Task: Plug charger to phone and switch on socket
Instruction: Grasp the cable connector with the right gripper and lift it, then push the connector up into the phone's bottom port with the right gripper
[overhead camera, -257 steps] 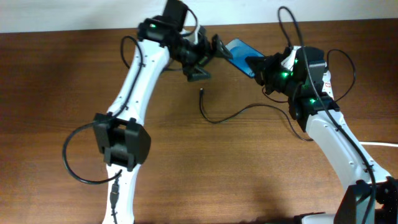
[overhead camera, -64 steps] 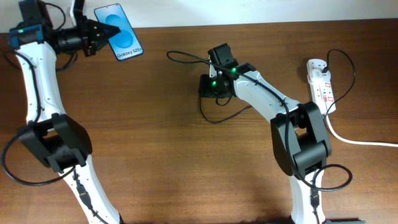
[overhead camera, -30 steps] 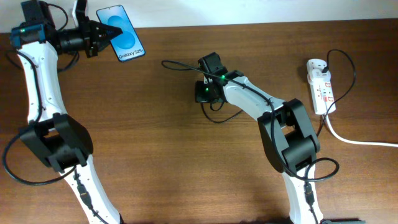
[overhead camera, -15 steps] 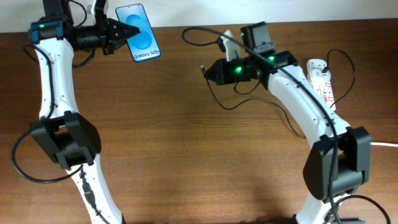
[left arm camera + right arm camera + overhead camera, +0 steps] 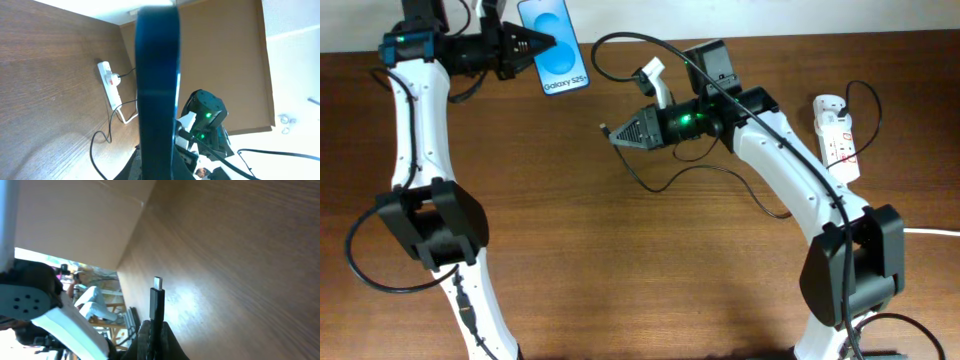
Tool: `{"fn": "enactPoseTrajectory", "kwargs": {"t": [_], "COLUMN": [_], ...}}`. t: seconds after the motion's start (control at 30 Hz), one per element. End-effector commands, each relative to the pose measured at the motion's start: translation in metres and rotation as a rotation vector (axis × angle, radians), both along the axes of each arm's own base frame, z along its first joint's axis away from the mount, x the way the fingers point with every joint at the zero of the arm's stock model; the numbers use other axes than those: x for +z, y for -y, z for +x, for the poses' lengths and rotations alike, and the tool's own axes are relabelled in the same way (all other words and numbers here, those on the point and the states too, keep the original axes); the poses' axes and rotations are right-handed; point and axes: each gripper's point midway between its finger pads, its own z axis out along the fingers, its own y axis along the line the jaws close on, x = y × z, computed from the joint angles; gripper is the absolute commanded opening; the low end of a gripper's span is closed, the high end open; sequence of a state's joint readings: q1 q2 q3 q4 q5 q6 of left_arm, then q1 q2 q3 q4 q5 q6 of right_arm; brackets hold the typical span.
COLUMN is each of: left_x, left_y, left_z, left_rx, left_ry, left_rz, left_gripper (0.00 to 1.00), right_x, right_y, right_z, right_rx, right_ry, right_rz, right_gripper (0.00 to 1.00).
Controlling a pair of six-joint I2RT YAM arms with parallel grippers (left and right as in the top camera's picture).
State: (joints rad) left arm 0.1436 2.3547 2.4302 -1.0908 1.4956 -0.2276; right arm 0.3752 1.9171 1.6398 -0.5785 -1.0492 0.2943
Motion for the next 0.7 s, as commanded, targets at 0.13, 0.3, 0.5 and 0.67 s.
{"fn": "enactPoseTrajectory", "kwargs": {"t": [0.13,0.3,0.5,0.67], "left_x": [-0.004,0.007,0.01,0.01], "left_y": [-0.001,0.012,0.015,0.015], "left_z": [0.013,0.023,0.027,0.027], "left_rx": [0.045,0.034,0.047,0.051], "left_ry": [-0.111,-0.108,-0.186,-0.21], "left_rz": [0.019,0.004,-0.009,-0.013], "left_gripper": [0.0,0.0,0.0,0.0], "right_x": [0.025,0.041,0.054,0.06], "right_y": [-0.01,-0.014,-0.017,-0.018], "right_z": [0.009,0.019,0.021,0.025], "right_rx": [-0.037,-0.074,-0.063,-0.071], "right_ry": [-0.061,-0.08,-0.069,-0.049], "right_rz": [0.088,0.137,0.183,0.2], "right_gripper": [0.04,0.04,0.04,0.04]}}
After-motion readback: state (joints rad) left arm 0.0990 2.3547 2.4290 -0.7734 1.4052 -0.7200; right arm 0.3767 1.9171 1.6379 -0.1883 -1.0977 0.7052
